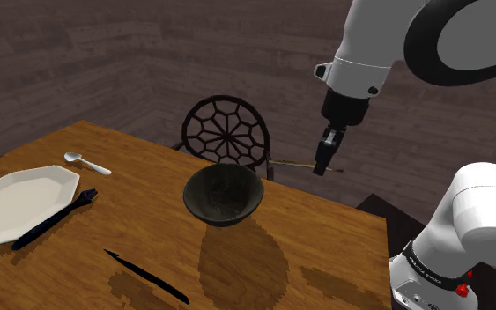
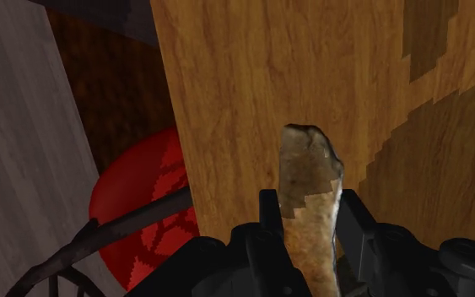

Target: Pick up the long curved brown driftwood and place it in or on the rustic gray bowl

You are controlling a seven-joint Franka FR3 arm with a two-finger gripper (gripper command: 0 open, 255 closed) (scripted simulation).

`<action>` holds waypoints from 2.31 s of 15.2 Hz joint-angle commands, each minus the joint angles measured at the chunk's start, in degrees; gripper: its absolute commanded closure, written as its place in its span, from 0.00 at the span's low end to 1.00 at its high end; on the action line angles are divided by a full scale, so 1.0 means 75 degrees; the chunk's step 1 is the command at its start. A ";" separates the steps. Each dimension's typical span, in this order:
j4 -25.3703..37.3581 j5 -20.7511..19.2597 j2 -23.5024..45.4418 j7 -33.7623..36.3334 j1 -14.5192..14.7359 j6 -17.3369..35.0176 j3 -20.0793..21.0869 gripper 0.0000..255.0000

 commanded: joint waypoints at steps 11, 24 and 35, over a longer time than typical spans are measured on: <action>0.2413 -0.0168 0.2726 0.1047 -0.0235 0.0511 0.1071 1.00; 0.2895 -0.0573 0.4225 0.1643 -0.0299 0.1561 0.1684 1.00; 0.2392 -0.0572 0.4363 0.1621 -0.0281 0.2194 0.1753 1.00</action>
